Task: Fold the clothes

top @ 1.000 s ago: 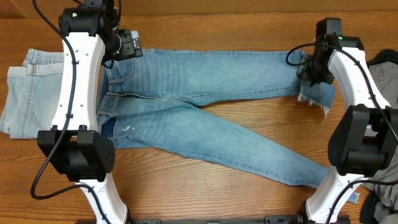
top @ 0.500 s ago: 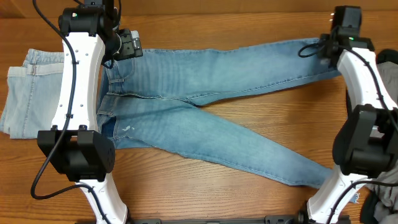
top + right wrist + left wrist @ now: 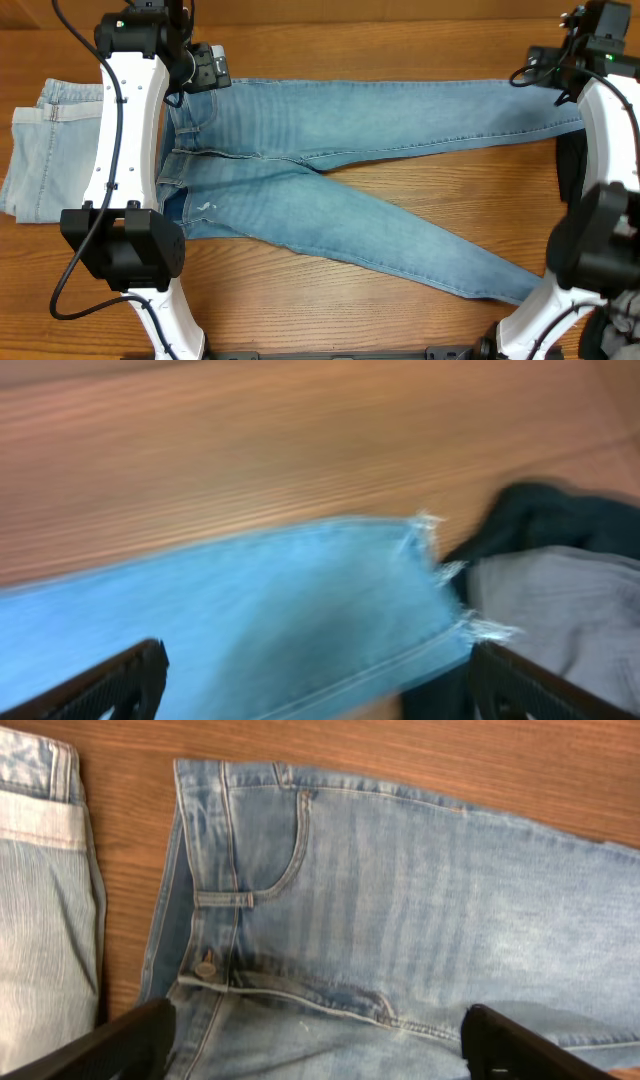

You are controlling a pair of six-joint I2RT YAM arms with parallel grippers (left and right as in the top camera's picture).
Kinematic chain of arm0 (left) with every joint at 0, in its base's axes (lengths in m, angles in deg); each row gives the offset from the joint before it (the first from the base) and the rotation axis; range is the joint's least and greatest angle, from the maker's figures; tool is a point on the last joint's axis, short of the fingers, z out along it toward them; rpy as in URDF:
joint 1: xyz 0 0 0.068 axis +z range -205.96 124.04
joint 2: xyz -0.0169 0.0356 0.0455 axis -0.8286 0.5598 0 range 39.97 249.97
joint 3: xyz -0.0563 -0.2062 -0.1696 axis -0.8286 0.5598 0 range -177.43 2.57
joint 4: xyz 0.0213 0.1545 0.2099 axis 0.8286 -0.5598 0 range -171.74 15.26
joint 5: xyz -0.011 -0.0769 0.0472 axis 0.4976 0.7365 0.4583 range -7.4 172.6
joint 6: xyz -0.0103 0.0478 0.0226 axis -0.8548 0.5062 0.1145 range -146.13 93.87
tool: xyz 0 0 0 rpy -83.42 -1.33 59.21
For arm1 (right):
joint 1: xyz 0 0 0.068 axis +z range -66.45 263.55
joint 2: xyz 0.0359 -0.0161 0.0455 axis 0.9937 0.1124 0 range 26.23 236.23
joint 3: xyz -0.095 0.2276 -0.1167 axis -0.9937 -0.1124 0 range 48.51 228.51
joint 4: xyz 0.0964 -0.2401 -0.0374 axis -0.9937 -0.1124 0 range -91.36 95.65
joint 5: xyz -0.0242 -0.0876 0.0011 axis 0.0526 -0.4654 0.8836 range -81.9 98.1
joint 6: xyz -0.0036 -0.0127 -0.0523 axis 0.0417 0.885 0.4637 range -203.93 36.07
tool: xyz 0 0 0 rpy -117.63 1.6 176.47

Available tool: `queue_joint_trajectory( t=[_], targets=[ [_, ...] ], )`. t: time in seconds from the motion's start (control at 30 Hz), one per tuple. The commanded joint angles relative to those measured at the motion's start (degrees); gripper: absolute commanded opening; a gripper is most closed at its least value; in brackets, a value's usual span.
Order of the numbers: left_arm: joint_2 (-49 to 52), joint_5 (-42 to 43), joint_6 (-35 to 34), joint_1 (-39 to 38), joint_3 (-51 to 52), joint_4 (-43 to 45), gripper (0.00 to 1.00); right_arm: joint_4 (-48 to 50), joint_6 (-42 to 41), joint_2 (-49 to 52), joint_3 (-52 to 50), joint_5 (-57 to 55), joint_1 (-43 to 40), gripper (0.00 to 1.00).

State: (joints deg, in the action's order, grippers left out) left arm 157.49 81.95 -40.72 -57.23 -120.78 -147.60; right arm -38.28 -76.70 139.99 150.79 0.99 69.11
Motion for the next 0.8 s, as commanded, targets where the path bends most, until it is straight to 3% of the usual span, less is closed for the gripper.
queue_joint_trajectory(
  t=[0.0,0.07,0.17,0.2,0.23,0.3,0.33,0.5,0.53,0.77],
  targets=[
    [1.20,0.02,1.92,-0.22,-0.11,0.48,0.96,-8.63,-8.52,-8.26,1.73,12.83,1.42,0.96],
    [2.10,-2.45,0.42,-0.24,0.20,0.48,0.93,-15.80,-9.44,-8.11,0.42,21.79,1.53,0.80],
    [7.02,-4.20,-1.86,0.07,0.33,-0.48,0.86,-18.16,-8.76,-8.09,-3.39,25.18,3.30,0.76],
    [9.20,-4.11,-2.23,0.26,0.33,0.15,0.75,-16.41,-8.04,-8.09,-4.87,25.20,4.15,0.62],
    [10.73,-3.52,-2.19,0.31,0.33,0.74,0.47,-13.18,-7.21,-8.04,-6.67,25.22,5.11,0.44],
    [13.18,-0.57,-2.19,0.28,0.31,0.96,0.09,-6.34,-6.82,-7.54,-10.29,25.22,6.97,0.07],
    [14.01,0.24,-2.14,0.11,0.33,0.94,0.06,-3.80,-6.84,-7.19,-12.09,25.22,7.85,0.04],
    [16.72,0.09,-2.16,0.13,0.37,-0.55,0.08,5.42,-7.08,-4.09,-22.53,25.24,10.80,0.04],
    [16.94,0.11,-2.16,0.11,0.37,-0.63,0.04,6.05,-7.06,-2.89,-23.30,25.24,11.08,0.04],
    [17.18,0.02,-2.14,0.07,4.79,1.16,0.04,7.13,-7.04,1.40,-24.22,25.22,11.91,0.04]
  ],
)
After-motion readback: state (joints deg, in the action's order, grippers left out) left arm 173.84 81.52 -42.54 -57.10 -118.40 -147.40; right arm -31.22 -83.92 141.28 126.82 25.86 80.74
